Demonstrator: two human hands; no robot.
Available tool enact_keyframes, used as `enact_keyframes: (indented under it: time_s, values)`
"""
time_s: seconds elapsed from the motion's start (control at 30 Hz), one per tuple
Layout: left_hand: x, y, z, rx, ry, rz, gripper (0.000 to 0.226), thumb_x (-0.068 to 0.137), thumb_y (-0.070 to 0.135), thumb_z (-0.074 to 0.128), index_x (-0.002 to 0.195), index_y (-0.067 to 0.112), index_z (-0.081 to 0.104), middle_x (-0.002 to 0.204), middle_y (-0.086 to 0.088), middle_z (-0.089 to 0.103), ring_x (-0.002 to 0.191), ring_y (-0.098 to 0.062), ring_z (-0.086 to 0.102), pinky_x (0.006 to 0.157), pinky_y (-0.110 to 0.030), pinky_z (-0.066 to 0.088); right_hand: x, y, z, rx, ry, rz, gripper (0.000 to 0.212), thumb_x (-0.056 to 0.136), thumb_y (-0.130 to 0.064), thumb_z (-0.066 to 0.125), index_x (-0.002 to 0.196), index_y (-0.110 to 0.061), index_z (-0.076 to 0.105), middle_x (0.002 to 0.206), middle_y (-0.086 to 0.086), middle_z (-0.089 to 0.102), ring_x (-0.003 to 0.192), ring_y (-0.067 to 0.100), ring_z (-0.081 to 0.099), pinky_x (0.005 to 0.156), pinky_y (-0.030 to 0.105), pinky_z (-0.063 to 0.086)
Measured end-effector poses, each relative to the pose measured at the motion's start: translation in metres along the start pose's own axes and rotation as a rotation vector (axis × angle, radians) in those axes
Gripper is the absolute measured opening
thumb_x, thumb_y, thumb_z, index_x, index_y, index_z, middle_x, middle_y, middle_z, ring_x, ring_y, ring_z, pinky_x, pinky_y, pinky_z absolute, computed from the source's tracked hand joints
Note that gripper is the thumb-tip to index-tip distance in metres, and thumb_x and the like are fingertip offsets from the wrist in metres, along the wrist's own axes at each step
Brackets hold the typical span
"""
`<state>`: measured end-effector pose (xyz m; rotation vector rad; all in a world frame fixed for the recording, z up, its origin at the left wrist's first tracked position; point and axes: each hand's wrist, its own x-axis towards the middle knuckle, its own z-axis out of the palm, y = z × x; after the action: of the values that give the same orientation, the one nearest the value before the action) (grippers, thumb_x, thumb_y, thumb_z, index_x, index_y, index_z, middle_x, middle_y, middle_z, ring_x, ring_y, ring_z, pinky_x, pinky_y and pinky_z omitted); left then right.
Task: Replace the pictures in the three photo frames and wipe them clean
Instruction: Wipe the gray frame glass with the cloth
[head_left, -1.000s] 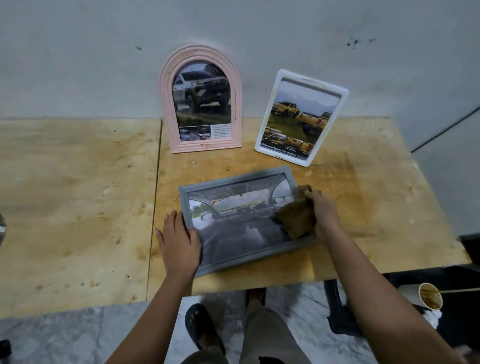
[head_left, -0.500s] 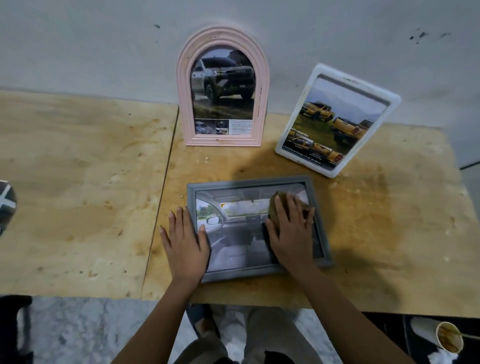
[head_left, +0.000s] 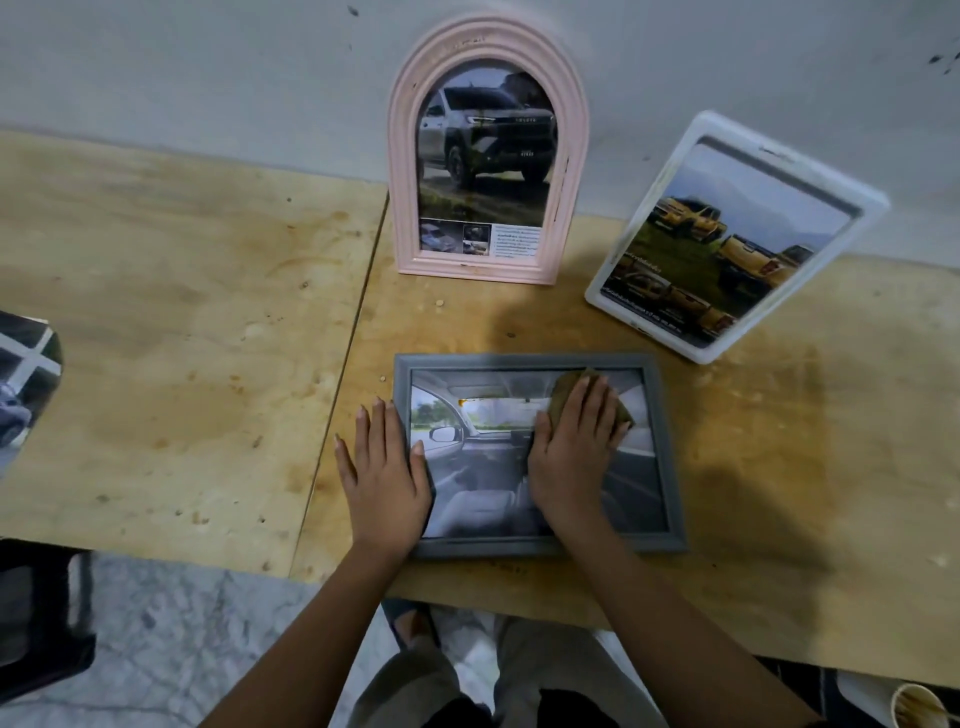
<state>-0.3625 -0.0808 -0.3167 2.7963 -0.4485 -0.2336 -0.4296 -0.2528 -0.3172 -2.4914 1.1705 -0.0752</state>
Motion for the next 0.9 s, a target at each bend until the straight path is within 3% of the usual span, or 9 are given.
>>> enact_keyframes:
  time_s: [0.13, 0.37, 0.9]
  values:
    - [0.0, -0.001, 0.0, 0.007, -0.007, -0.003, 0.062, 0.093, 0.04, 0.016, 0.148, 0.01, 0.022, 0.156, -0.007, 0.021, 0.146, -0.022, 0.011, 0.116, -0.046, -0.001, -0.002, -0.015, 0.008, 0.002, -0.009, -0.05, 0.066, 0.094, -0.044, 0.017, 0.147, -0.004, 0.02, 0.156, 0.017, 0.013, 0.144, 0.034, 0.008, 0.113, 0.05, -0.005]
    - [0.0, 0.0, 0.001, 0.01, -0.006, -0.007, 0.061, 0.094, 0.037, 0.018, 0.147, 0.009, 0.023, 0.155, -0.008, 0.023, 0.145, -0.023, 0.014, 0.116, -0.048, 0.003, -0.008, -0.037, 0.022, -0.111, 0.011, -0.175, 0.059, 0.092, -0.037, 0.031, 0.138, -0.002, 0.04, 0.146, 0.022, 0.036, 0.135, 0.039, 0.033, 0.107, 0.056, 0.017]
    - [0.001, -0.001, 0.002, -0.004, 0.018, -0.01, 0.061, 0.093, 0.036, 0.019, 0.146, 0.009, 0.026, 0.154, -0.009, 0.027, 0.145, -0.024, 0.017, 0.115, -0.047, 0.002, -0.007, -0.038, 0.022, 0.01, -0.061, -0.607, 0.051, 0.087, -0.024, 0.038, 0.136, -0.012, 0.044, 0.145, 0.013, 0.042, 0.136, 0.032, 0.034, 0.11, 0.054, 0.022]
